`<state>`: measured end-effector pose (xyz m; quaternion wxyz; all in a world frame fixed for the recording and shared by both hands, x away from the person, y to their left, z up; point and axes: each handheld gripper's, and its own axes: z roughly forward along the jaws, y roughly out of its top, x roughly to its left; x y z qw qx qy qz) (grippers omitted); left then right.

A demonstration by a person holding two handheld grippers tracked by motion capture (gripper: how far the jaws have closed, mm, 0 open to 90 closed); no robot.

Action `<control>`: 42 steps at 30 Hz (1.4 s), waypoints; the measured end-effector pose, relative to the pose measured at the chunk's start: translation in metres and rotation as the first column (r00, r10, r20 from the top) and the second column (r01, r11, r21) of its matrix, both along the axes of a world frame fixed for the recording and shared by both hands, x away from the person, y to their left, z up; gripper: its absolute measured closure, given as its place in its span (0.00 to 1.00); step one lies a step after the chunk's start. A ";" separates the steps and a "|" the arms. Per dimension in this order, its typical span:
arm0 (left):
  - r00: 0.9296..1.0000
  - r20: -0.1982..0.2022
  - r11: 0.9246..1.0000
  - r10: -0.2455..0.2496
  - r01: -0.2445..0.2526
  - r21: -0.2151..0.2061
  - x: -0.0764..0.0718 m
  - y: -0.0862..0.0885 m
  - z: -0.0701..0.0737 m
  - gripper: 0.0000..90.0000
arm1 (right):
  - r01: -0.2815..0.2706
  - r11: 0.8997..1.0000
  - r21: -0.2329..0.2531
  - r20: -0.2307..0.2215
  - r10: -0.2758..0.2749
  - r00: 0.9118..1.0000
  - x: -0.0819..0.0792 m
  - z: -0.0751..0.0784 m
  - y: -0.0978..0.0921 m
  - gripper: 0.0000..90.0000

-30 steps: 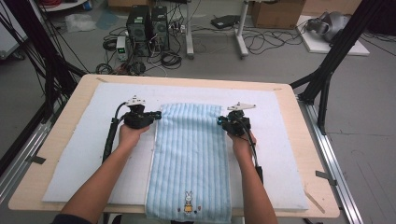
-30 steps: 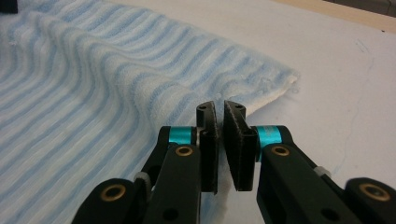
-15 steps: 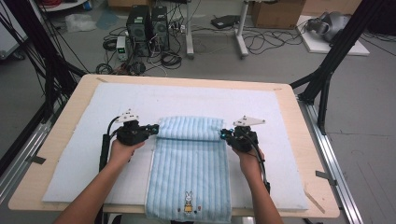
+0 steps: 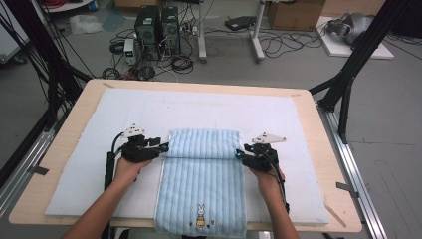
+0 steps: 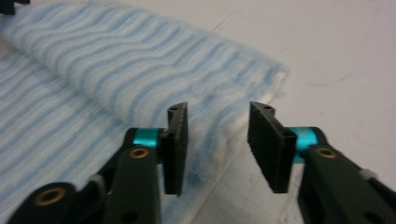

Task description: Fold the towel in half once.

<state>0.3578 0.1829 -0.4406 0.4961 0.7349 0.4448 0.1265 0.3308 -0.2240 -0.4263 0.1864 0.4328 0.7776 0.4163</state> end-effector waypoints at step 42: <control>0.999 0.005 0.996 -0.048 0.047 0.081 0.050 -0.034 -0.003 0.96 | 0.039 0.998 0.051 0.001 -0.039 0.999 0.008 -0.002 -0.006 0.37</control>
